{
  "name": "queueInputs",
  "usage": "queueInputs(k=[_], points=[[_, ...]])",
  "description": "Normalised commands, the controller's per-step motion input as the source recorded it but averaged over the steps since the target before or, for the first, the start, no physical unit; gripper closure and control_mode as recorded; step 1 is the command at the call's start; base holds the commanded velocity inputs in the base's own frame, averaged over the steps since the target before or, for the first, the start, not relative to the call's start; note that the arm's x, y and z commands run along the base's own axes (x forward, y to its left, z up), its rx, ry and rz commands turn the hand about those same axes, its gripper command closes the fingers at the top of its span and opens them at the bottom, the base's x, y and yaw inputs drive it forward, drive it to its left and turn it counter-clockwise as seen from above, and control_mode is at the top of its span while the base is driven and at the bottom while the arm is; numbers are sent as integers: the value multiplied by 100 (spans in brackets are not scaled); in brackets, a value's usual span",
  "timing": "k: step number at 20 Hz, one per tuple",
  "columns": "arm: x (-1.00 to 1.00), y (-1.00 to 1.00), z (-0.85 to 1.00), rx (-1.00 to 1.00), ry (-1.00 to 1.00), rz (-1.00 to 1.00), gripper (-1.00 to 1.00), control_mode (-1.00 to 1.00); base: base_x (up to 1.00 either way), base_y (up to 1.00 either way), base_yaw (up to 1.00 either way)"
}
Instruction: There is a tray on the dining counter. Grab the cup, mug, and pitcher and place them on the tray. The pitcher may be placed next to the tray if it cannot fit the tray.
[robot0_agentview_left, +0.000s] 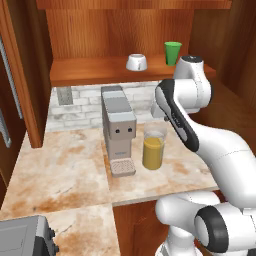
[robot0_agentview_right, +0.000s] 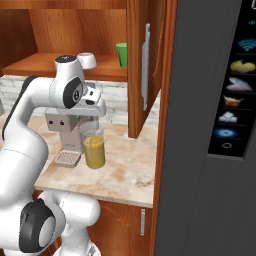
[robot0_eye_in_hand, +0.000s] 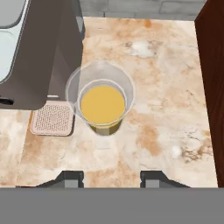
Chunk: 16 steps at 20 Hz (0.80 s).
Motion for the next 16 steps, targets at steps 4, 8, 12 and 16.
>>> queueInputs(k=[4, 8, 12, 16], points=[[-9, 0, 0, 0, 0, 0, -100, -100, 0, 0, 0], [-40, -6, 0, 0, -7, -5, -100, -100, 0, 0, 0], [-50, -16, 6, 5, -9, -18, -100, -100, 0, 0, 0], [-39, -19, 28, 11, -7, -29, -100, -100, 0, 0, 0]])
